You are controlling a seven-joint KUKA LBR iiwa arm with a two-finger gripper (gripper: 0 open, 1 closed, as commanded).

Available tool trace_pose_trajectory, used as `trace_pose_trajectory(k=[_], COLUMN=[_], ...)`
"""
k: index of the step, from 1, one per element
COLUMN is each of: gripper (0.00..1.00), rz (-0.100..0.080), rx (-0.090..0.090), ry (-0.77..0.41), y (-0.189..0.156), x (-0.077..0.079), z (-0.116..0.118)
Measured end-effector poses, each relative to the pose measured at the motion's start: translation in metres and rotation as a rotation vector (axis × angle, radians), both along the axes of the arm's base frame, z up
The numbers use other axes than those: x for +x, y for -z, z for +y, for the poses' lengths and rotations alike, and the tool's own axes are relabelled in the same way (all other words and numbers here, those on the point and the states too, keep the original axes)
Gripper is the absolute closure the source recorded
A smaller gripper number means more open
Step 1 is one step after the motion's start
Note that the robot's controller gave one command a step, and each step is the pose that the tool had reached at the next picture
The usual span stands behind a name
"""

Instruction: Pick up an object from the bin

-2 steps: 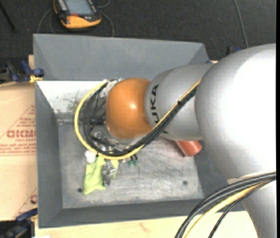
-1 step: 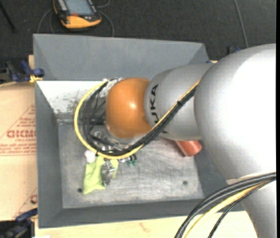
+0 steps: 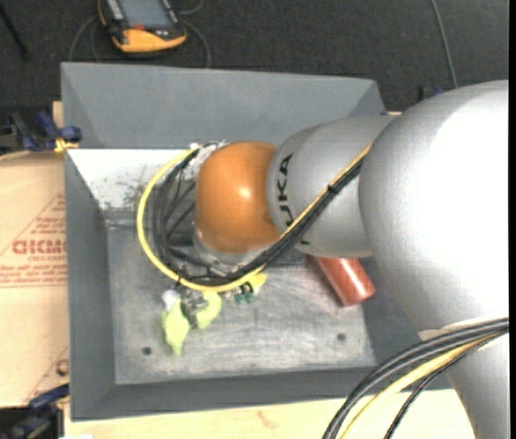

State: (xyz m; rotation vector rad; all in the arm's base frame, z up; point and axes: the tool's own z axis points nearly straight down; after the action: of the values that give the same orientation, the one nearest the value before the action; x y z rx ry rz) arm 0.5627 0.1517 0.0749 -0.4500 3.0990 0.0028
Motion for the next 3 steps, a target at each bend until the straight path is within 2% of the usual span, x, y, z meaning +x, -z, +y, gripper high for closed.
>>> trace_pose_trajectory(k=[2,3], gripper=[1.0,1.0], rz=[0.006,0.016], rx=[-0.001,-0.005], ry=[0.001,0.002], y=[-0.005,-0.025], x=[-0.002,-0.004], z=[-0.001,-0.001])
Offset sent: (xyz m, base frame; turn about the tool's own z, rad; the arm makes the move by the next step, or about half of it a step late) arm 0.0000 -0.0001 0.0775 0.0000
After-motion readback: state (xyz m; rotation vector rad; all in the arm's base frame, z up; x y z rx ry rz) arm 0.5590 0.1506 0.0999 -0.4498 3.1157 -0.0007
